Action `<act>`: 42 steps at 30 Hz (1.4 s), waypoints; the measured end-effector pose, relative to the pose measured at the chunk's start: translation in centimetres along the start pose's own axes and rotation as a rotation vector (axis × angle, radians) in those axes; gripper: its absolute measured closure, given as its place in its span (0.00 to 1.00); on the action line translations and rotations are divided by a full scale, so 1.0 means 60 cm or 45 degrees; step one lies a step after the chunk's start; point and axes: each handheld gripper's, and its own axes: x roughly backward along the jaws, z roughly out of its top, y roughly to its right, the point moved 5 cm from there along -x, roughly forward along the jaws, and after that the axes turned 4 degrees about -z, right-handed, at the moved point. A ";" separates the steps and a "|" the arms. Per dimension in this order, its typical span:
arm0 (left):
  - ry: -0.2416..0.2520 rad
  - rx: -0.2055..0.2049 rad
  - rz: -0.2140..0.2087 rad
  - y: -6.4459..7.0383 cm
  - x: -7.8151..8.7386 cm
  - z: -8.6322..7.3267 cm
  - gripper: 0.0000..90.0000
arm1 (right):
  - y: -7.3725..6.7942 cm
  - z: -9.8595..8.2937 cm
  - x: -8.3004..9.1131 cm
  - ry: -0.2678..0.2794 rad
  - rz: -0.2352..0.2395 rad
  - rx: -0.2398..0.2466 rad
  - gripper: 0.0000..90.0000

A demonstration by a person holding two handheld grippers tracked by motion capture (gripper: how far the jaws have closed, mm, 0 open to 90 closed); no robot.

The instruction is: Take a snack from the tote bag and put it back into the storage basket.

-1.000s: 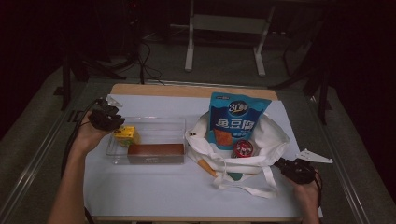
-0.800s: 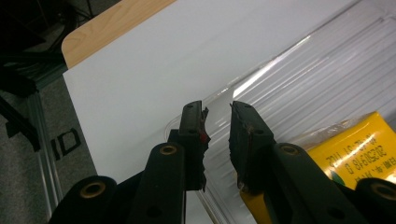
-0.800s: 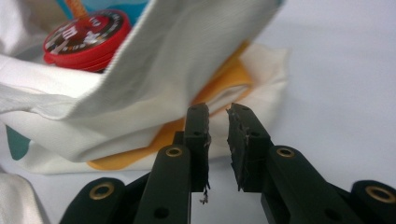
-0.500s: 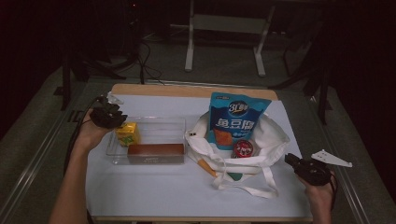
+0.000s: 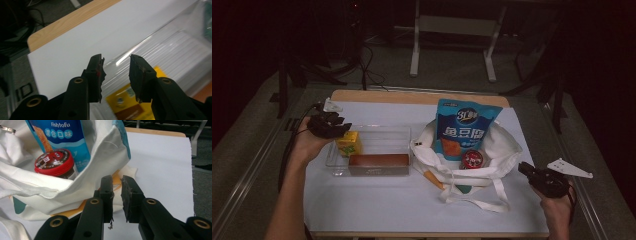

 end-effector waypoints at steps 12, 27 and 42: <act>0.060 -0.014 -0.095 0.040 0.003 0.014 0.57 | -0.020 0.035 0.021 0.050 0.002 0.059 0.90; 0.128 -0.096 -0.160 0.090 0.013 0.020 0.49 | -0.046 0.068 0.009 0.069 0.044 0.125 0.90; 0.131 -0.161 -0.256 0.140 0.001 0.015 0.40 | -0.071 0.099 -0.021 0.049 0.095 0.189 0.85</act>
